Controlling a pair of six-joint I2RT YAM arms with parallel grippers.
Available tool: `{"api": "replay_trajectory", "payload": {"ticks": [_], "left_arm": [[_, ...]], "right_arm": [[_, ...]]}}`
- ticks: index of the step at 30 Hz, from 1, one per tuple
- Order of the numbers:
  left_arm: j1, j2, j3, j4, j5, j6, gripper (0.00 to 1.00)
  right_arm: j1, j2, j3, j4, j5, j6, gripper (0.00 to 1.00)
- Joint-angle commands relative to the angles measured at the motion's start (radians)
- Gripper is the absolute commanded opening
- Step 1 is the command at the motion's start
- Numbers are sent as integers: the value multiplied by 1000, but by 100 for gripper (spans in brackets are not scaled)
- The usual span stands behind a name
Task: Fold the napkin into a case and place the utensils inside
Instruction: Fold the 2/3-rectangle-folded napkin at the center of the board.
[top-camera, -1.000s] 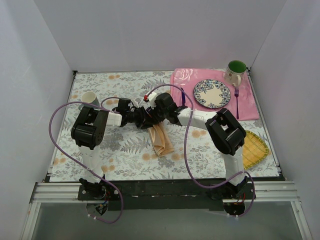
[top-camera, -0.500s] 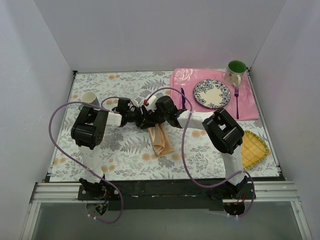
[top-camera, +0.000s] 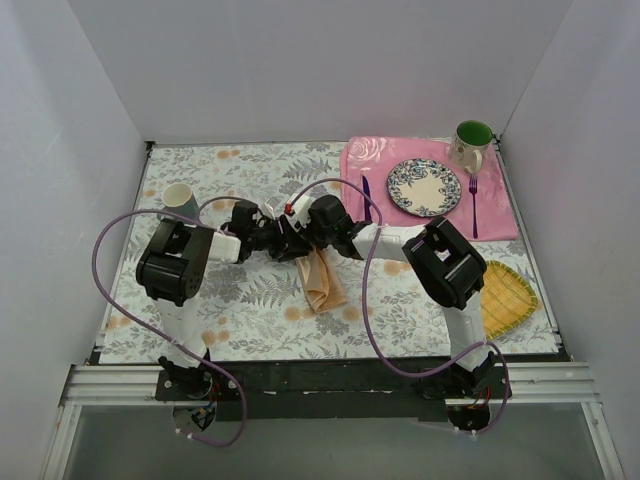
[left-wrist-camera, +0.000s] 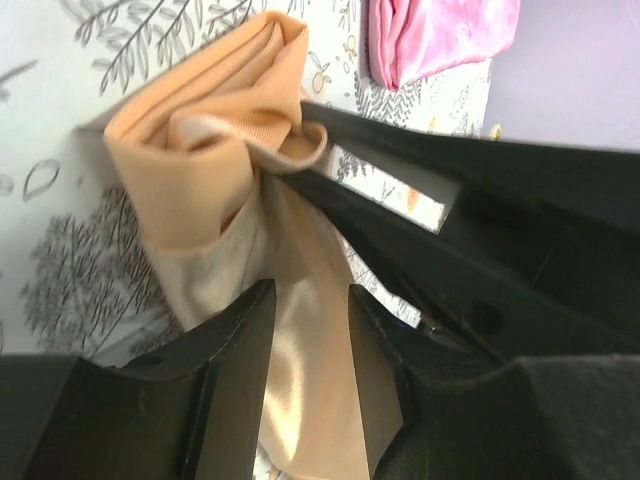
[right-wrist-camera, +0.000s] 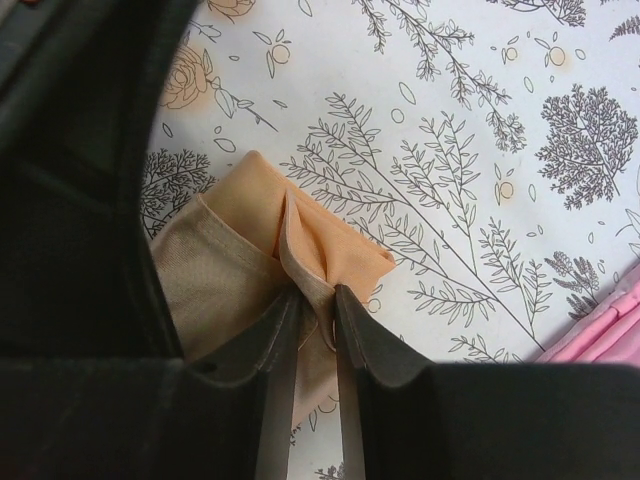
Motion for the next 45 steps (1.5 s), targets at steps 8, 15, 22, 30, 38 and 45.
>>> {"api": "replay_trajectory", "payload": {"ticks": [8, 15, 22, 30, 38, 45], "left_arm": [[-7, -204, -163, -42, -50, 33, 39], [-25, -191, -149, -23, -61, -13, 32], [-36, -152, -114, 56, -44, -50, 19], [-42, -112, -79, 47, -94, -56, 18], [-39, 41, -56, -33, -134, -39, 15], [-36, 92, -33, -93, -180, -5, 13]], "right_arm": [[-3, 3, -18, 16, 21, 29, 27], [-3, -6, -31, 19, 33, 45, 27], [-3, -7, -29, 22, 35, 49, 27], [-2, -15, -29, 23, 37, 55, 27], [-5, -79, 8, -21, -19, 123, 42], [-55, -190, 117, -202, -213, 238, 50]]}}
